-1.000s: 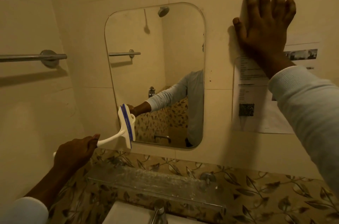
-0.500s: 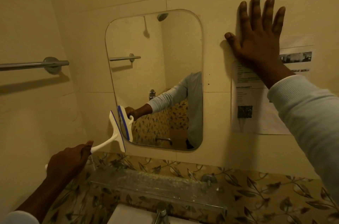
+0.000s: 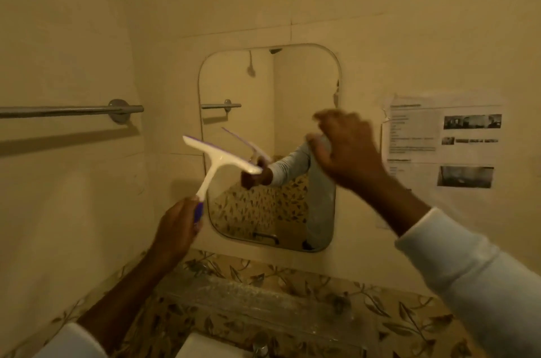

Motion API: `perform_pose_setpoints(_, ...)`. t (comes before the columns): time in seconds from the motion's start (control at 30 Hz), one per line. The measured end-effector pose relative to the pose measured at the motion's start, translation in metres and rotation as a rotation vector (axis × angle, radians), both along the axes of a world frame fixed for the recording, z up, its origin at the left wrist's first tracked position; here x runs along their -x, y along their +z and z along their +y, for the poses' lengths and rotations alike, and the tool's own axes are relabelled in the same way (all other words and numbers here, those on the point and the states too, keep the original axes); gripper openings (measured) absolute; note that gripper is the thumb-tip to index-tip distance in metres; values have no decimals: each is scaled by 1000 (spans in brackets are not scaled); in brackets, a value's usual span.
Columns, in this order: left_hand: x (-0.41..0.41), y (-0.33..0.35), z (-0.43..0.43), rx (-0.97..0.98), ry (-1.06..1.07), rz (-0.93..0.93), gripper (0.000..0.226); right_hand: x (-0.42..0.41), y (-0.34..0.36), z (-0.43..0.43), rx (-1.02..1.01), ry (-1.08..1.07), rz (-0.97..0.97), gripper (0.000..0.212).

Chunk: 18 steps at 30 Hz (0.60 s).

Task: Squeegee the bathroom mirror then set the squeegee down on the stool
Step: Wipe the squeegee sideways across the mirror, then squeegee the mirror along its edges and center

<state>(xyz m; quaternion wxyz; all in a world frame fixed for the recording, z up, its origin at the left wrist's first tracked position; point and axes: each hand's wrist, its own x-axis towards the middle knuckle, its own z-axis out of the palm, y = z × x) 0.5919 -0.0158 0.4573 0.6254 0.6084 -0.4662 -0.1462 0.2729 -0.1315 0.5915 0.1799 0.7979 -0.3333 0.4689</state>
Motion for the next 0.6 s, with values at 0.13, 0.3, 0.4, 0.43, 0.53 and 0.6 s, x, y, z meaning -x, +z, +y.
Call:
perform_pose_setpoints(0.13, 79, 46, -8, 172, -475, 606, 33, -52, -14, 42, -444, 320, 160, 47)
perform_pose_setpoints(0.3, 119, 78, -12, 328, -522, 564, 44, -74, -13, 68, -567, 454, 117, 46)
perform_pose_setpoints(0.4, 115, 82, -16, 314, -507, 448, 49, -74, -7, 67, -564, 465, 59, 44)
perform_pose_setpoints(0.43, 112, 82, -17, 309, -489, 385, 48, -74, -5, 66, -532, 435, 84, 46)
perform_pose_setpoints(0.53, 95, 74, -25, 230, -328, 125, 44, -77, -6, 63, -338, 284, 132, 38)
perform_pose_setpoints(0.6, 77, 61, -35, 127, -165, -101, 55, -82, -3, 59, -264, 236, 130, 32)
